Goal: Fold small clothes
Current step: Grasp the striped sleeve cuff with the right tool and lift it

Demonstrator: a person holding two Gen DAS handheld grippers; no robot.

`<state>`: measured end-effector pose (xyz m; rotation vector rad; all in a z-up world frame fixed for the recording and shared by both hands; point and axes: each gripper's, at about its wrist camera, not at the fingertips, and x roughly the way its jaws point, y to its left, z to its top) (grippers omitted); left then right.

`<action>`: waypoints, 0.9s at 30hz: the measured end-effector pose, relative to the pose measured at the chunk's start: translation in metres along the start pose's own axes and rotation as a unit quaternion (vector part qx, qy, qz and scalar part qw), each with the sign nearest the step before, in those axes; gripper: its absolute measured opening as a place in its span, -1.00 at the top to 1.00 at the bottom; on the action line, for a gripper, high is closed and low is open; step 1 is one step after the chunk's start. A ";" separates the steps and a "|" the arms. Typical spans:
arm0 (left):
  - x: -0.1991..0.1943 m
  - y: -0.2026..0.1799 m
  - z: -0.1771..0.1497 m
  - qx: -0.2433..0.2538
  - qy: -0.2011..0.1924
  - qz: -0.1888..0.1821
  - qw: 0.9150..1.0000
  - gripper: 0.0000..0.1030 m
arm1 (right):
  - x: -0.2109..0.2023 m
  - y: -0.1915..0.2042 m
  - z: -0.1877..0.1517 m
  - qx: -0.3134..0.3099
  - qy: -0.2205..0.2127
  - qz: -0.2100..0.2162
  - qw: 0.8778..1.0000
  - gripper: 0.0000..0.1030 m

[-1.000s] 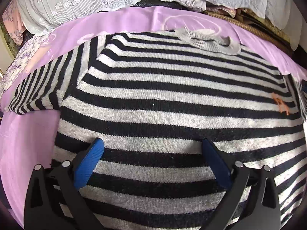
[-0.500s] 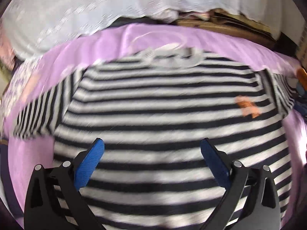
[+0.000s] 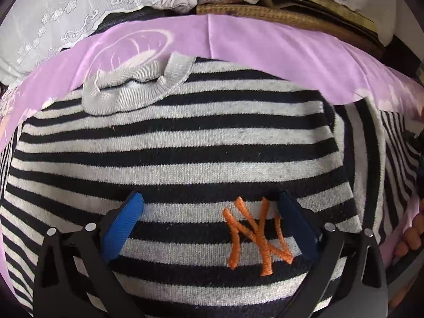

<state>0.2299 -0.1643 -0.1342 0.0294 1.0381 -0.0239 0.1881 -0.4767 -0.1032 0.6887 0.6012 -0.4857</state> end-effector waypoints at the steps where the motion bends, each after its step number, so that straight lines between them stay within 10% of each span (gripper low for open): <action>1: 0.001 0.002 0.000 -0.005 0.002 -0.007 1.000 -0.92 | -0.003 -0.003 0.002 0.005 -0.002 0.008 1.000 0.87; 7: -0.002 0.002 -0.008 0.002 -0.010 -0.011 1.000 -0.92 | -0.053 0.008 0.004 -0.012 -0.053 0.095 0.994 0.87; 11: -0.004 0.004 -0.007 0.000 -0.012 -0.020 1.000 -0.92 | -0.092 0.013 0.003 -0.046 -0.141 0.061 0.987 0.87; 15: -0.004 0.000 -0.009 0.005 -0.013 -0.010 1.000 -0.92 | -0.050 0.001 -0.008 -0.062 -0.057 -0.025 0.996 0.88; 27: -0.053 0.054 -0.015 -0.015 -0.039 -0.016 0.999 -0.91 | -0.047 -0.033 0.016 0.042 -0.025 0.065 0.997 0.86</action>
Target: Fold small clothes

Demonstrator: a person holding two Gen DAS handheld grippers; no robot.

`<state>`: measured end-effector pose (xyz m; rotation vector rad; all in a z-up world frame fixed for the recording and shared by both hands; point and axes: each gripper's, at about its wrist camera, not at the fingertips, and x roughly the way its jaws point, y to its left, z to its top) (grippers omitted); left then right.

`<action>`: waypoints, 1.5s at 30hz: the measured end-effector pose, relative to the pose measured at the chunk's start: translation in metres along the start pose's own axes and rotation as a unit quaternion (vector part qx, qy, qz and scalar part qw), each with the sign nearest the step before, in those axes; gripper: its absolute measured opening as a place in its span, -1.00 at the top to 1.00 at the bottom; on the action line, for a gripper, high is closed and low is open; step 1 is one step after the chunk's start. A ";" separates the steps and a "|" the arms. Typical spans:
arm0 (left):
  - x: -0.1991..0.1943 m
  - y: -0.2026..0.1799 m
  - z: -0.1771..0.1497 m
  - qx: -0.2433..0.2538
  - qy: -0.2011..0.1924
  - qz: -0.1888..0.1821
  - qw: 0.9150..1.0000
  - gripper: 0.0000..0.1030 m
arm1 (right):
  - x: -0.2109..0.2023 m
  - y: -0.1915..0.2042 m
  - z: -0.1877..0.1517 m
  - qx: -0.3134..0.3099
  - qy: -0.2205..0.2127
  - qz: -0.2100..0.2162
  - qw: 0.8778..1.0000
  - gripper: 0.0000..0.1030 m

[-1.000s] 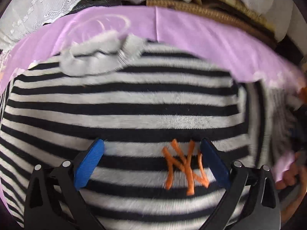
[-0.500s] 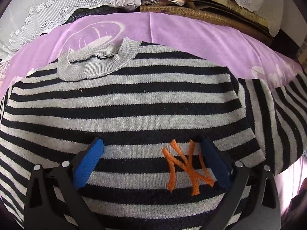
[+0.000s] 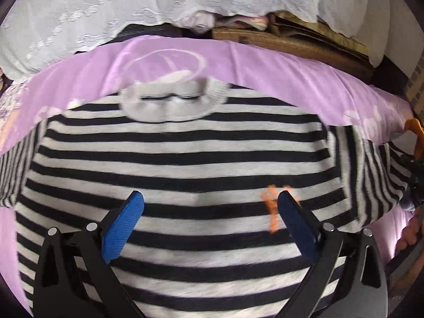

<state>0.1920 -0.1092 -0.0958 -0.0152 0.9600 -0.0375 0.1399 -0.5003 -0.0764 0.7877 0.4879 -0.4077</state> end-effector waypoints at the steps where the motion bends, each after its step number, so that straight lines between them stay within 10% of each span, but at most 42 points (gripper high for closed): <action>1: 0.005 0.006 -0.002 -0.002 0.010 0.003 1.000 -0.91 | -0.003 -0.002 -0.001 0.001 -0.004 0.006 1.000 0.87; 4: 0.032 0.022 -0.010 -0.027 0.058 0.004 0.998 -0.92 | -0.011 0.003 0.001 -0.007 -0.015 0.031 0.999 0.86; 21: 0.003 0.049 -0.004 -0.042 0.042 -0.005 0.998 -0.92 | -0.044 0.066 -0.003 -0.094 -0.042 0.086 0.991 0.86; 36: -0.019 0.186 -0.015 -0.159 0.040 0.024 0.986 -0.91 | -0.077 0.148 -0.053 -0.227 -0.043 0.150 0.961 0.86; 45: -0.027 0.178 -0.015 -0.142 0.035 0.018 0.989 -0.91 | -0.087 0.190 -0.086 -0.269 -0.038 0.171 0.947 0.86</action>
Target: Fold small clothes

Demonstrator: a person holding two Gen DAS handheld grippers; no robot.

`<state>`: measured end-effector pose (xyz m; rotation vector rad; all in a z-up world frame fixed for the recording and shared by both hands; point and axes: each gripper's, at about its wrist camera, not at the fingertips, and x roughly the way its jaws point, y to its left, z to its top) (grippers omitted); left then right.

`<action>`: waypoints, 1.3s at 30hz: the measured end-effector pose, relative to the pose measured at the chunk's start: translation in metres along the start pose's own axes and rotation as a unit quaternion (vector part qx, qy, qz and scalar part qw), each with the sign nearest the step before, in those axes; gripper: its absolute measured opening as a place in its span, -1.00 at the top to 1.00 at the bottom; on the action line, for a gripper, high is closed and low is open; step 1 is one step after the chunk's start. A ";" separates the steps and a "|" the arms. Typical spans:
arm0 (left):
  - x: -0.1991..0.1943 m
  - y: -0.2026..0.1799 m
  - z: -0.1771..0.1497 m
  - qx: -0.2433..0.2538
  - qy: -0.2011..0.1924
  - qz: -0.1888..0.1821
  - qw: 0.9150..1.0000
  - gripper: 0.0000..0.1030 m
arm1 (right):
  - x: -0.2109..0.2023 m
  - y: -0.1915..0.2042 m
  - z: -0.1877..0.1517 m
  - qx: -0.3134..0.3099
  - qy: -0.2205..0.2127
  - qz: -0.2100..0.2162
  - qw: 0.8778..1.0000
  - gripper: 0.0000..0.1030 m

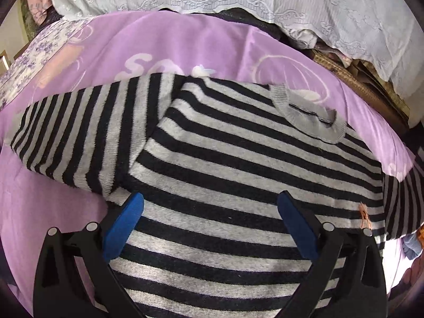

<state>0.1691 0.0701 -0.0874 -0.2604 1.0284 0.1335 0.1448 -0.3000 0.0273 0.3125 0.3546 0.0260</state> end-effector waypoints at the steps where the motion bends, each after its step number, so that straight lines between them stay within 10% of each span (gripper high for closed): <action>1: 0.000 -0.002 -0.001 0.004 0.000 -0.002 1.000 -0.91 | 0.001 0.006 -0.001 -0.004 0.002 0.004 1.000 0.86; 19: 0.022 -0.018 -0.006 0.025 0.018 -0.013 0.999 -0.91 | 0.029 0.101 -0.062 -0.108 0.067 0.070 0.989 0.86; 25: 0.029 -0.013 -0.006 0.017 0.026 -0.009 0.999 -0.91 | 0.065 0.137 -0.119 -0.201 0.195 0.098 0.955 0.78; 29: 0.032 -0.013 -0.006 0.018 0.028 -0.004 0.999 -0.91 | 0.078 0.144 -0.143 -0.226 0.274 0.119 0.927 0.27; 39: 0.026 -0.013 -0.006 0.008 0.041 -0.065 0.997 -0.91 | 0.036 0.099 -0.105 -0.153 0.243 0.163 0.944 0.02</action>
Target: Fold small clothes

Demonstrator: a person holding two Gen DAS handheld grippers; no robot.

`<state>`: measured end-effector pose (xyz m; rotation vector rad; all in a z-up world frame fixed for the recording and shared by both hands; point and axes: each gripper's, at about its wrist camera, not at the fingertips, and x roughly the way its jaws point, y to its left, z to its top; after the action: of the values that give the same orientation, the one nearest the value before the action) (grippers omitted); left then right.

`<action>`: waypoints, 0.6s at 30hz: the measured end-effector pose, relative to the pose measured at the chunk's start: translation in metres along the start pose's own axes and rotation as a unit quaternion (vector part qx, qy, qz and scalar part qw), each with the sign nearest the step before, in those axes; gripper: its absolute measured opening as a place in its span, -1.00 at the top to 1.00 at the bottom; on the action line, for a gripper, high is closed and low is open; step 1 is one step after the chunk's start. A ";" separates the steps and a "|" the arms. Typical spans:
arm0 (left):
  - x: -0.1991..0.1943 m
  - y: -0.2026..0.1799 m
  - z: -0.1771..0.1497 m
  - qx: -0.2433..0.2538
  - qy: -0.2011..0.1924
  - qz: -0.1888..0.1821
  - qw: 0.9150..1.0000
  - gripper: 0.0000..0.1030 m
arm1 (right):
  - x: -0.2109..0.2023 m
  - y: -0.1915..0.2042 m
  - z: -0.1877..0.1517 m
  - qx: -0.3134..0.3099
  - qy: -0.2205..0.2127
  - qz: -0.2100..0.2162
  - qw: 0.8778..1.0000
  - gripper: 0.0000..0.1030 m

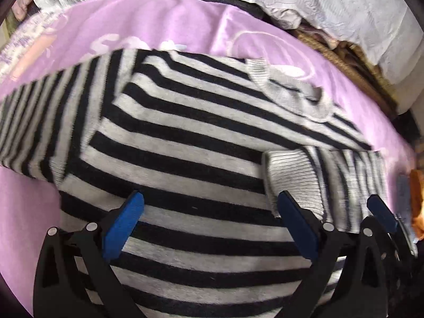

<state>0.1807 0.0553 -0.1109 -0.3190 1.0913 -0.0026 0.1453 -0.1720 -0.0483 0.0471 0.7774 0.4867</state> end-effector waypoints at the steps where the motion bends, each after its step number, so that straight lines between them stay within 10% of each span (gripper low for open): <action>1: -0.001 0.000 0.000 -0.004 0.004 -0.019 1.000 -0.90 | -0.009 -0.009 0.001 0.013 -0.011 -0.006 1.000 0.02; 18: -0.005 -0.045 -0.028 -0.005 0.077 -0.168 0.983 -0.43 | -0.040 -0.084 -0.015 0.086 -0.053 -0.059 0.993 0.30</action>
<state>0.1611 0.0065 -0.1064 -0.5159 1.1790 -0.3277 0.1443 -0.2659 -0.0507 0.1840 0.7115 0.3015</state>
